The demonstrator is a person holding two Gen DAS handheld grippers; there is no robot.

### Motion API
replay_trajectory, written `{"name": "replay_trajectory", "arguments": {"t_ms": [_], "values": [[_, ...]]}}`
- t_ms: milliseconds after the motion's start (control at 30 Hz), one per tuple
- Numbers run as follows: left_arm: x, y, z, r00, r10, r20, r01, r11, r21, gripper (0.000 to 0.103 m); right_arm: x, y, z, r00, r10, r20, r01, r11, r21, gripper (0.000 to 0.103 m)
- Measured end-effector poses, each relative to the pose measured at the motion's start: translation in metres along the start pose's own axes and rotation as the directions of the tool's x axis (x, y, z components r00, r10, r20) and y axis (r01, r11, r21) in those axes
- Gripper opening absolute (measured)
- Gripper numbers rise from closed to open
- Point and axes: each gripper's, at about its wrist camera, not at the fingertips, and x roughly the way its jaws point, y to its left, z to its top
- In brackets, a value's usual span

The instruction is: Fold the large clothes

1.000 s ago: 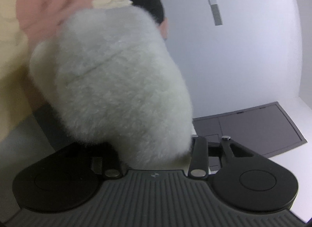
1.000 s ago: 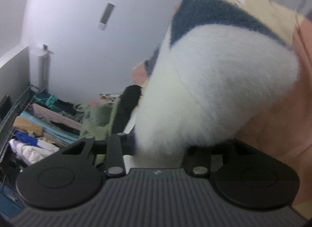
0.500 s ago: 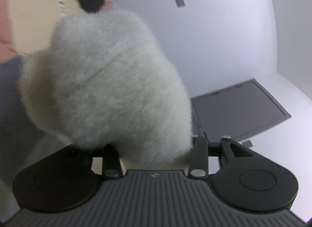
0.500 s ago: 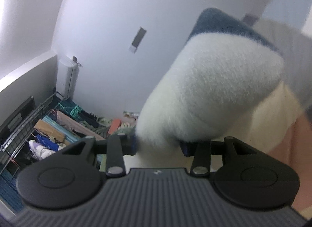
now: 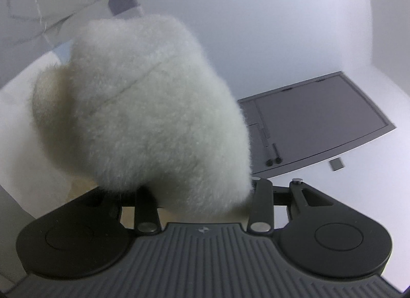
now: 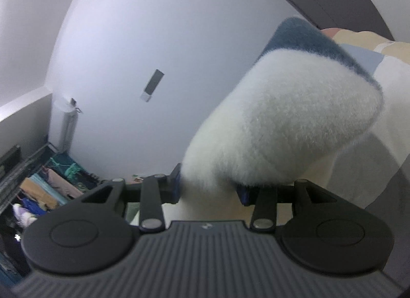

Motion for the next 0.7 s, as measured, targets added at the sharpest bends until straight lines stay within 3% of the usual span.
{"name": "replay_trajectory", "arguments": {"t_ms": [167,300,400,533,700], "values": [[0.015,0.022,-0.004,0.997,0.074,-0.020,-0.073,0.996,0.041,0.046,0.013,-0.046,-0.017,1.000,0.002,-0.016,-0.001,0.999,0.038,0.045],[0.016,0.072,-0.003,0.990,0.135,-0.032,-0.134,0.991,0.030,0.046,0.017,-0.082,-0.038,0.999,-0.025,-0.035,0.027,0.998,0.058,0.044],[0.013,0.100,-0.006,0.997,0.075,-0.025,-0.075,0.997,0.009,0.046,0.021,-0.105,-0.054,0.997,-0.050,-0.057,0.056,0.993,0.102,0.039],[0.015,0.117,-0.004,0.998,0.063,-0.029,-0.062,0.998,0.013,0.047,0.020,-0.119,-0.067,0.996,-0.062,-0.068,0.070,0.989,0.128,0.039],[0.017,0.107,0.003,0.996,0.073,-0.048,-0.073,0.997,0.007,0.050,0.016,-0.126,-0.074,0.994,-0.068,-0.081,0.082,0.980,0.184,0.040]]}}
